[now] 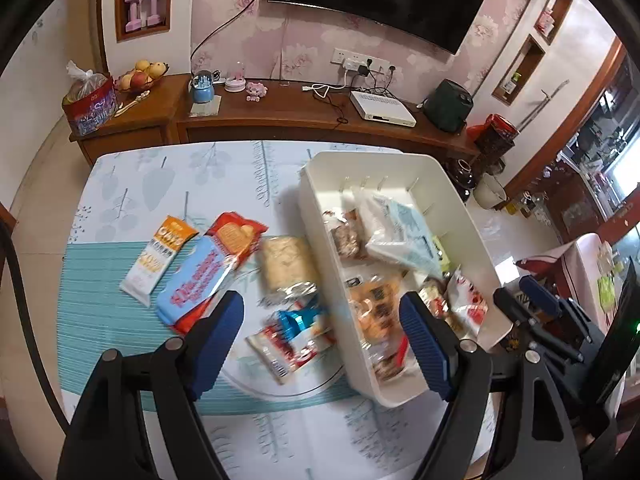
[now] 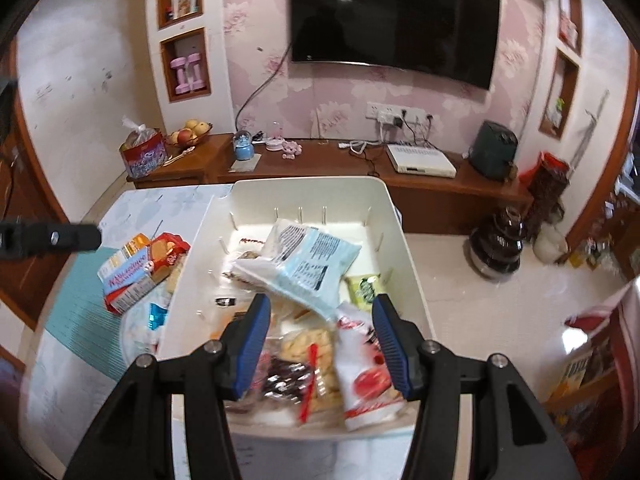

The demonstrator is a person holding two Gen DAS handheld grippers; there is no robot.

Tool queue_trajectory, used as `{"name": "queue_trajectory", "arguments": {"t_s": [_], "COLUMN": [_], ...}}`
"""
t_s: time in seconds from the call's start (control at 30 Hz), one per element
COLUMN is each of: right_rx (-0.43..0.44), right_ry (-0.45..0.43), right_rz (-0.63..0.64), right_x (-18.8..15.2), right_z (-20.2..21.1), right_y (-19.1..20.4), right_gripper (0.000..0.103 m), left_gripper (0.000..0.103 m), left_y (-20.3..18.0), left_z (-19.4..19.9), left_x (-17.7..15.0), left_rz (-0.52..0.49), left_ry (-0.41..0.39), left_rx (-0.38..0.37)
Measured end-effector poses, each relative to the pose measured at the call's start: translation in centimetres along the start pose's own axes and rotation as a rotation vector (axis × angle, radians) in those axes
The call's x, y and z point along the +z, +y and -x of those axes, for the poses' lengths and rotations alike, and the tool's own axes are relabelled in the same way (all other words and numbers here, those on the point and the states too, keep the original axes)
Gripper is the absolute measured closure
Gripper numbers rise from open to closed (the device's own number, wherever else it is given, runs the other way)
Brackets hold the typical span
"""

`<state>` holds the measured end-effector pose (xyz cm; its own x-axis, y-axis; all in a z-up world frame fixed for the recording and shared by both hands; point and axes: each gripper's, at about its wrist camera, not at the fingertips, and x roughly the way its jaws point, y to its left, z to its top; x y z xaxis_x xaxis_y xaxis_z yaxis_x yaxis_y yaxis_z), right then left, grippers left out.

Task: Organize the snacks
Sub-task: 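Move both tools back from the bin to the remaining snacks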

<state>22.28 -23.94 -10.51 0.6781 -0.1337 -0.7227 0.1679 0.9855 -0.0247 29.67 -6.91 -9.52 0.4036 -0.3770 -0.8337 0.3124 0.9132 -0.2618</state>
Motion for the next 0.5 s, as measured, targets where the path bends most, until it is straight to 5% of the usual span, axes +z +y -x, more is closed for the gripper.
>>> {"name": "queue_trajectory", "arguments": {"t_s": [0.5], "right_rx": [-0.033], "right_ry": [0.032], "right_rz": [-0.232], "right_x": [-2.0], "right_z": [2.6], "right_y": [8.5], "right_gripper": [0.042], "left_gripper": [0.019], "left_y": [8.2], "left_z": [3.8], "left_x": [-2.2], "left_rz": [-0.111], "left_ry": [0.035], "left_rx": [0.005]}}
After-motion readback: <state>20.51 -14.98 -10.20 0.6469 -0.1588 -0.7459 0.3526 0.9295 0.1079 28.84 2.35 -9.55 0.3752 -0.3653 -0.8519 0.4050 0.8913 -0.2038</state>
